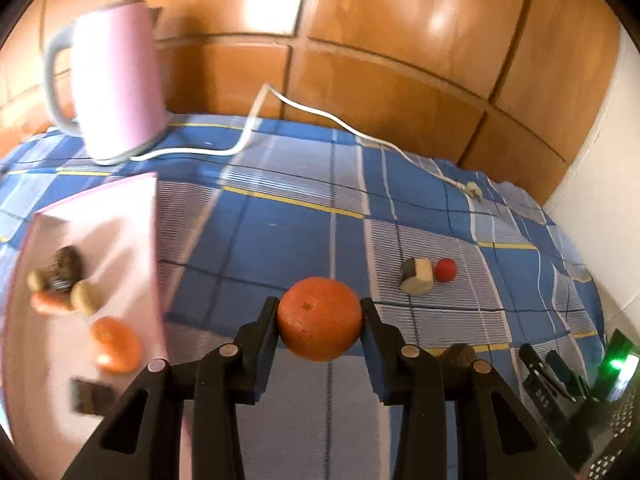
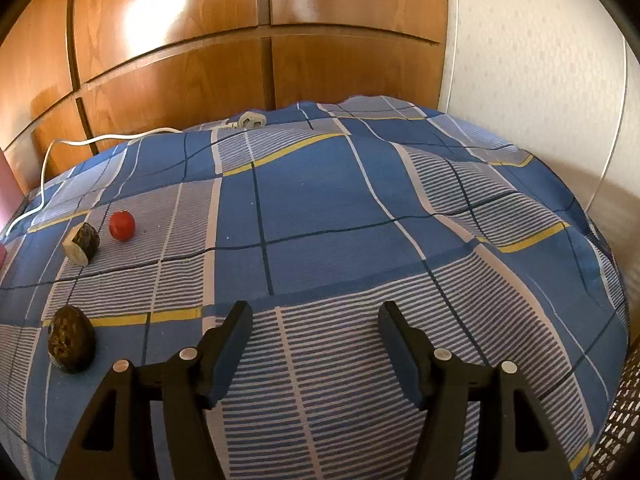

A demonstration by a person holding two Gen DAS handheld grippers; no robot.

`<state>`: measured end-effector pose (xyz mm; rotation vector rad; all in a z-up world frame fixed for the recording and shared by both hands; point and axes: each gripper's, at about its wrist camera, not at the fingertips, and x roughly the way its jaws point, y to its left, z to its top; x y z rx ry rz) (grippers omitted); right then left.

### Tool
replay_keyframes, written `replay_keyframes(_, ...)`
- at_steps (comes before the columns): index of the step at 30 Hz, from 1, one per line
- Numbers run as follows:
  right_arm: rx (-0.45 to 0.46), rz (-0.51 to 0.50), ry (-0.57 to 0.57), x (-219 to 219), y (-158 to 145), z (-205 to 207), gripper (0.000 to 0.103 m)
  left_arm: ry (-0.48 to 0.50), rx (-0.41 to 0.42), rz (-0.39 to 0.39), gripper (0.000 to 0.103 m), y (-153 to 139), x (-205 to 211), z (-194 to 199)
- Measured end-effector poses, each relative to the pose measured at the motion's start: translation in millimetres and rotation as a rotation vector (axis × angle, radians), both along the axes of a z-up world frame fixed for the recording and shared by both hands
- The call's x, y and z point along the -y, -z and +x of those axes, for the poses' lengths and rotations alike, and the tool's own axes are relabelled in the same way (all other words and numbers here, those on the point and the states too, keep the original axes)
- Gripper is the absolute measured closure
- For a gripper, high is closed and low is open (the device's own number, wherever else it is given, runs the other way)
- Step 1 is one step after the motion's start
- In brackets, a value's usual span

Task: Organize fruits
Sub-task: 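Carry the orange with the left gripper into the tray and release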

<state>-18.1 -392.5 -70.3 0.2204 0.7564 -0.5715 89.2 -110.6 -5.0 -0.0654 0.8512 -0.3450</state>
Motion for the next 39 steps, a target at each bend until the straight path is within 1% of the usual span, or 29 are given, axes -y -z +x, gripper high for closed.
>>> replay_keyframes(8,-0.005,-0.010,0.001,-2,0,0,0.037,-0.088,0.021,-0.013,0.064,-14,-49,-21)
replay_keyframes(24,-0.011,-0.025,0.002,-4,-1,1,0.037,-0.192,0.043,-0.049,0.064,-21,-110,-46)
replay_keyframes(28,-0.013,-0.029,0.003,-4,-1,1,0.037,-0.228,0.039,-0.063,0.064,-19,-129,-49)
replay_keyframes(33,-0.015,-0.031,0.003,-5,-1,2,0.037,-0.292,0.030,-0.090,0.064,-16,-165,-51)
replay_keyframes(37,-0.014,-0.033,0.003,-5,-1,2,0.037,-0.347,-0.001,-0.115,0.064,-4,-194,-49)
replay_keyframes(39,-0.015,-0.033,0.003,-5,-1,2,0.037,-0.369,-0.006,-0.108,0.064,1,-205,-47)
